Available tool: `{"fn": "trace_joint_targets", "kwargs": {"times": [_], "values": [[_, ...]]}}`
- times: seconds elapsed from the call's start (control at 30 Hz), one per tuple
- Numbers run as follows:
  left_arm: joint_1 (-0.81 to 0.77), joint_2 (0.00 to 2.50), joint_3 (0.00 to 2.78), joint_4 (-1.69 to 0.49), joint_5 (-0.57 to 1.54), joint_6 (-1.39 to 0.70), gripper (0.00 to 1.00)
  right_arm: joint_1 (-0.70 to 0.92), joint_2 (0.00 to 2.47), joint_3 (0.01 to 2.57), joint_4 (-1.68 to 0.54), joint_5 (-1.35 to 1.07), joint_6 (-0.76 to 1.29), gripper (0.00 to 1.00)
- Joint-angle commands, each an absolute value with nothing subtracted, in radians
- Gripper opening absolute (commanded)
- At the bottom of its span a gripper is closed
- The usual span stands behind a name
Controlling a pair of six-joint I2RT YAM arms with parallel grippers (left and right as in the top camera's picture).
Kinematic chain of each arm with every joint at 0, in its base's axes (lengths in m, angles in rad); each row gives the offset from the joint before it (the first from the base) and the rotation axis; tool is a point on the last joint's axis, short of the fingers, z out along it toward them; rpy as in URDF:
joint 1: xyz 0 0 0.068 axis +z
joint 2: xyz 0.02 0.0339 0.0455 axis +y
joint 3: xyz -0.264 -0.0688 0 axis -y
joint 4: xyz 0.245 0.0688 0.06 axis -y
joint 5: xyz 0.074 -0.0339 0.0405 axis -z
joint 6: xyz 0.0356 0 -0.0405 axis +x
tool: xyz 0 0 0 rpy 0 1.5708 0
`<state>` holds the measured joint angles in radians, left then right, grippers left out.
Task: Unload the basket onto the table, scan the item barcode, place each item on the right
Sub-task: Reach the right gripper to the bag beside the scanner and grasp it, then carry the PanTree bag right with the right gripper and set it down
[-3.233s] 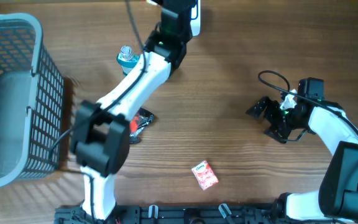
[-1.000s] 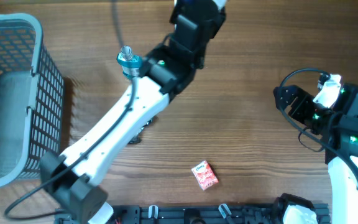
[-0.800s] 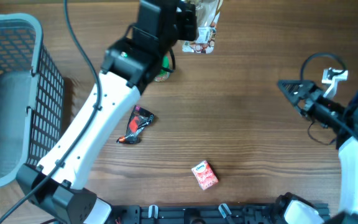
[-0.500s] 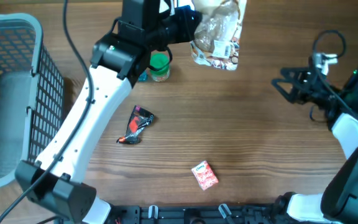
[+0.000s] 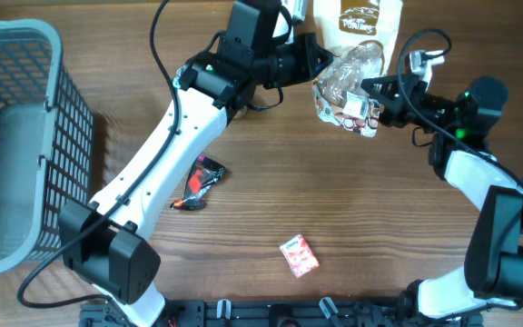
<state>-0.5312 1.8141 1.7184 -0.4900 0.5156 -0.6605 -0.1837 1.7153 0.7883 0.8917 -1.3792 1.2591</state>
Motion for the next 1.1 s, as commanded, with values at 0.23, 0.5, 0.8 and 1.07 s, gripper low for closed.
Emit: {"fn": "trace_joint_targets", "kwargs": {"times": [0.23,0.5,0.8,1.07], "values": [[-0.543,1.810,1.719,-0.495,0.575,-0.689,0.04,-0.180,1.744,0.797,1.029,-1.399,1.382,0.05],[-0.566,1.810,1.719,-0.400,0.740,-0.720,0.04,-0.179,1.744,0.797,1.227,-1.398,1.495,0.85],[-0.541,1.813,1.719,-0.412,0.732,-0.719,0.04,-0.184,1.744,0.797,1.425,-1.443,1.633,0.05],[-0.462,1.813,1.719,-0.432,0.713,-0.711,1.00,-0.386,1.744,0.797,1.456,-1.555,1.650,0.05]]}}
